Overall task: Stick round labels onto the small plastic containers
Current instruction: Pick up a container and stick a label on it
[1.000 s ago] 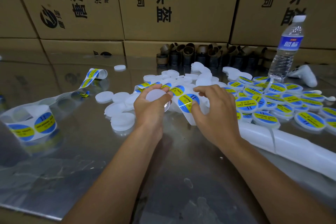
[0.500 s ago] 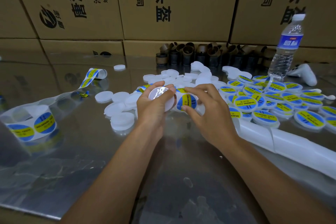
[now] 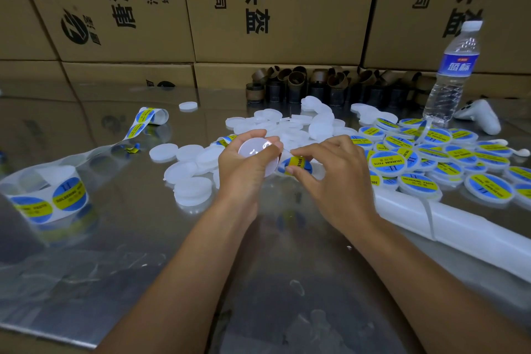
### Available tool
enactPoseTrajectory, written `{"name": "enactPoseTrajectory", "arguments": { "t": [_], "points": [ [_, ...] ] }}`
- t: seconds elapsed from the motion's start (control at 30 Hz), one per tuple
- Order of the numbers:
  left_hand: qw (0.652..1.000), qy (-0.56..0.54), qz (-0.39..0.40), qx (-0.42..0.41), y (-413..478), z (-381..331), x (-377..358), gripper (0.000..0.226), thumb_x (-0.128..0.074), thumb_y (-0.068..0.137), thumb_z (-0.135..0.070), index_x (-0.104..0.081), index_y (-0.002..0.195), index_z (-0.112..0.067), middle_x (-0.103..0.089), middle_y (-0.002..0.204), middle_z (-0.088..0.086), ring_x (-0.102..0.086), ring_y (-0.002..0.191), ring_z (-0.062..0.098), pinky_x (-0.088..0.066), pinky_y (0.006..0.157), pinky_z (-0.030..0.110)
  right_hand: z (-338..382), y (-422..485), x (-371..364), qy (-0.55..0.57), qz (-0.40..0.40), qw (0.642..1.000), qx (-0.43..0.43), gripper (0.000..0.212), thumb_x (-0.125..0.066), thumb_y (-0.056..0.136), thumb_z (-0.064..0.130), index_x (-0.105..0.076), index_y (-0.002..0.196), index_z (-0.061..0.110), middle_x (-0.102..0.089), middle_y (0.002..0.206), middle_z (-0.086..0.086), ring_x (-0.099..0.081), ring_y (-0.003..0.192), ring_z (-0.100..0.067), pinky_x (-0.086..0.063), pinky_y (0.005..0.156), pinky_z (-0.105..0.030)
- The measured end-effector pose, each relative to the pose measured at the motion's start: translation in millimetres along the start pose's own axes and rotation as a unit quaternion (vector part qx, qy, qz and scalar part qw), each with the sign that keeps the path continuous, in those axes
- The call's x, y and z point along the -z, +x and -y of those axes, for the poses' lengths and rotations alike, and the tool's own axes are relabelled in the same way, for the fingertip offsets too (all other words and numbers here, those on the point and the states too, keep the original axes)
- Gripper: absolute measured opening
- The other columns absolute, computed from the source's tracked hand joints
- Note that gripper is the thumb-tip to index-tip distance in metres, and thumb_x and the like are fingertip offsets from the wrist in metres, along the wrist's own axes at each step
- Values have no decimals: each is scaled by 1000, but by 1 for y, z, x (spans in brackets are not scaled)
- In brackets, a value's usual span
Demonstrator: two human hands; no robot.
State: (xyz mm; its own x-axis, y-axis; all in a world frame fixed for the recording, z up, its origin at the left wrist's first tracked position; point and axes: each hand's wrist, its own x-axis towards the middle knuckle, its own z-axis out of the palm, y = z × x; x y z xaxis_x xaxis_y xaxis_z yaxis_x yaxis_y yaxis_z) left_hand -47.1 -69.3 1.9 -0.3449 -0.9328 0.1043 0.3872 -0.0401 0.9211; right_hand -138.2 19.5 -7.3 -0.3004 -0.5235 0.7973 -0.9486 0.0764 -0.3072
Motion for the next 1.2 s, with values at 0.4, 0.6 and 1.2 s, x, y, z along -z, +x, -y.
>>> {"name": "enactPoseTrajectory", "arguments": {
  "t": [0.4,0.6,1.2],
  "points": [
    [999,-7,-32,-29,-1,-2,3,26,-71,75,10,-62,83,-13,-67,58,-12,-65,57,2,-54,58,16,4,0,3,14,28,999,-18,7,-65,82,18,-70,85,14,-68,85,1,-56,88,-25,-34,78,-32],
    [998,3,-52,-21,-1,-1,4,28,-73,73,9,-62,81,-16,-67,57,-11,-64,59,8,-55,61,18,6,0,3,18,17,999,-20,9,-60,77,16,-68,78,13,-63,81,0,-55,82,-24,-33,76,-31],
    [998,26,-56,-16,0,0,4,30,-73,72,8,-61,83,-17,-67,61,-11,-64,58,1,-55,64,17,10,11,12,232,-120,952,-162,27,-53,79,25,-42,54,20,-42,52,12,-42,63,-11,-34,66,-23]
  ]
}}
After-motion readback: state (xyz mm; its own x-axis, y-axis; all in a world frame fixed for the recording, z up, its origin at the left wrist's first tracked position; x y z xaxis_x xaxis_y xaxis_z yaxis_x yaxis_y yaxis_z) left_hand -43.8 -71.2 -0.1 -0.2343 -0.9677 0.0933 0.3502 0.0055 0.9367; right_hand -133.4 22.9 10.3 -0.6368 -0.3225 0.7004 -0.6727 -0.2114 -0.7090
